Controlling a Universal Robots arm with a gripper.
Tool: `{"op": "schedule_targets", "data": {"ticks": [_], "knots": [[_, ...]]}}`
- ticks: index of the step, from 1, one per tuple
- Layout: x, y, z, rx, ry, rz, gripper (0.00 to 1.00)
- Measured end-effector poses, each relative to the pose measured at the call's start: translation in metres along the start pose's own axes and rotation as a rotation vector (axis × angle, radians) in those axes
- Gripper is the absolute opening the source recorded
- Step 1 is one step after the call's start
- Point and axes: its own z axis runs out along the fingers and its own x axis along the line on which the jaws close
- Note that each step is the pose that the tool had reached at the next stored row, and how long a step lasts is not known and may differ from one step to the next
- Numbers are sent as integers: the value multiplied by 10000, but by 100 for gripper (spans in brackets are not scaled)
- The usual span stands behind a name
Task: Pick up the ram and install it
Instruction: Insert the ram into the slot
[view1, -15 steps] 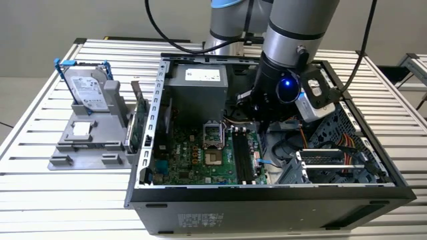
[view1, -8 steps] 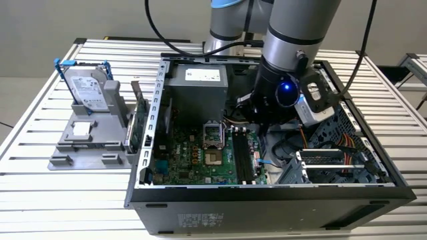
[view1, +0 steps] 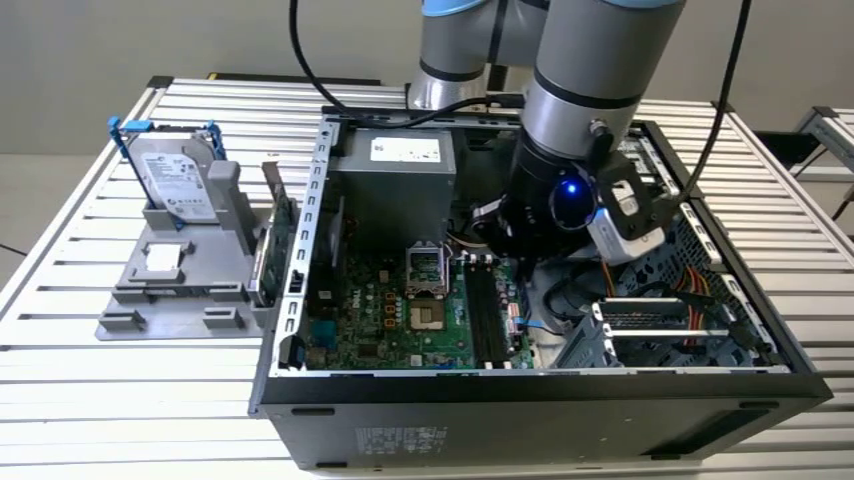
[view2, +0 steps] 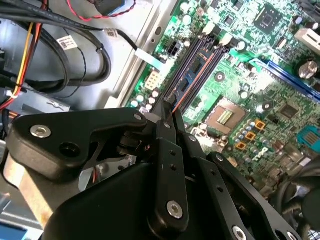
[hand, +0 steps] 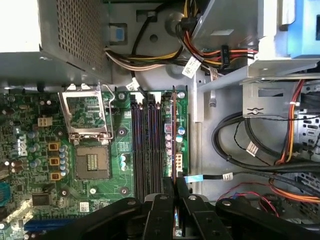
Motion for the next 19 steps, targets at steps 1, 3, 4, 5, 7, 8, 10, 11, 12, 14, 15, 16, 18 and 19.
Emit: {"op": "schedule_targets", "data": {"ticks": [1, 3, 4, 5, 7, 8, 10, 11, 12, 14, 15, 16, 18, 19], "knots": [[0, -5, 13, -1, -1, -61, 0], [0, -15, 32, -4, -3, -163, 0], [0, -25, 38, -2, -3, -202, 0], [-1, -37, 44, -4, -4, -221, 0], [0, -56, 53, -4, -4, -223, 0], [-1, -63, 57, -5, 0, -223, 0], [0, -73, 74, -7, 4, -222, 0], [0, -75, 88, -7, 4, -222, 0], [2, -77, 102, -4, 5, -222, 0], [5, -79, 136, -5, 5, -223, 0], [6, -79, 153, -5, 5, -223, 0], [9, -79, 166, -5, 5, -222, 0], [12, -82, 184, -5, 21, -223, 0], [14, -83, 196, -4, 31, -223, 0]]}}
